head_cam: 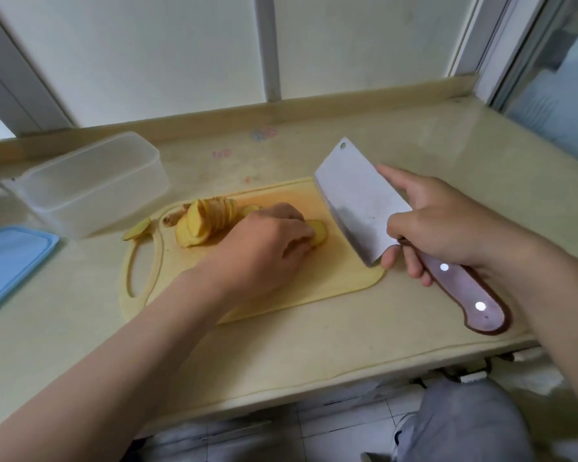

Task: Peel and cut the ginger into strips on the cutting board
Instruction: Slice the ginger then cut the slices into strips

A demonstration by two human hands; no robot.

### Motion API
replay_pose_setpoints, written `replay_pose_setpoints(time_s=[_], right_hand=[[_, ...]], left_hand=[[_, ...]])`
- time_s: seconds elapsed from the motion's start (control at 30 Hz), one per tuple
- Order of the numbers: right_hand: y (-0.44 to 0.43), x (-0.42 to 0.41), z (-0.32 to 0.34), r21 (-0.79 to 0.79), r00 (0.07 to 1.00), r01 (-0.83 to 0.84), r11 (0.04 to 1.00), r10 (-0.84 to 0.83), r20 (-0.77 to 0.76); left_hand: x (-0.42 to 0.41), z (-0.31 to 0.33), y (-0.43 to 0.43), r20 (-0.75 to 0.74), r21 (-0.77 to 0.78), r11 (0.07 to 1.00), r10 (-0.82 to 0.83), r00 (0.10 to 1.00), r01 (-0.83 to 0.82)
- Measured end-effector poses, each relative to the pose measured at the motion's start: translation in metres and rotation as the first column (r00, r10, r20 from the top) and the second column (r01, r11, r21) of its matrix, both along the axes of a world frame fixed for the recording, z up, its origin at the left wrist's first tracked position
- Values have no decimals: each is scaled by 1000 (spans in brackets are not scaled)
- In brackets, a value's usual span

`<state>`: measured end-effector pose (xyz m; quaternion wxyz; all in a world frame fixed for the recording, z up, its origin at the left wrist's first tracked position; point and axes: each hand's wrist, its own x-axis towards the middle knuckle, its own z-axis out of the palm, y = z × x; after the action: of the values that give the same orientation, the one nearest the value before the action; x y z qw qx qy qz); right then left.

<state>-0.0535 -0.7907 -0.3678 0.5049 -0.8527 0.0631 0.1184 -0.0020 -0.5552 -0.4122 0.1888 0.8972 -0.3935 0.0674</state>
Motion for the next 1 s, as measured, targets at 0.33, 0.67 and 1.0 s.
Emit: replay_pose_setpoints(time_s=[0.33, 0.67, 1.0], right_hand=[[25, 10, 18, -308, 994, -113, 945, 106, -37], [32, -4, 13, -502, 986, -95, 860, 151, 72], [35, 8, 21, -463, 986, -166, 871, 156, -60]], left_hand=[[20, -6, -11, 102, 9, 974, -225, 969, 225], [23, -20, -7, 118, -160, 960, -214, 970, 231], [21, -21, -9, 184, -160, 964, -180, 966, 210]])
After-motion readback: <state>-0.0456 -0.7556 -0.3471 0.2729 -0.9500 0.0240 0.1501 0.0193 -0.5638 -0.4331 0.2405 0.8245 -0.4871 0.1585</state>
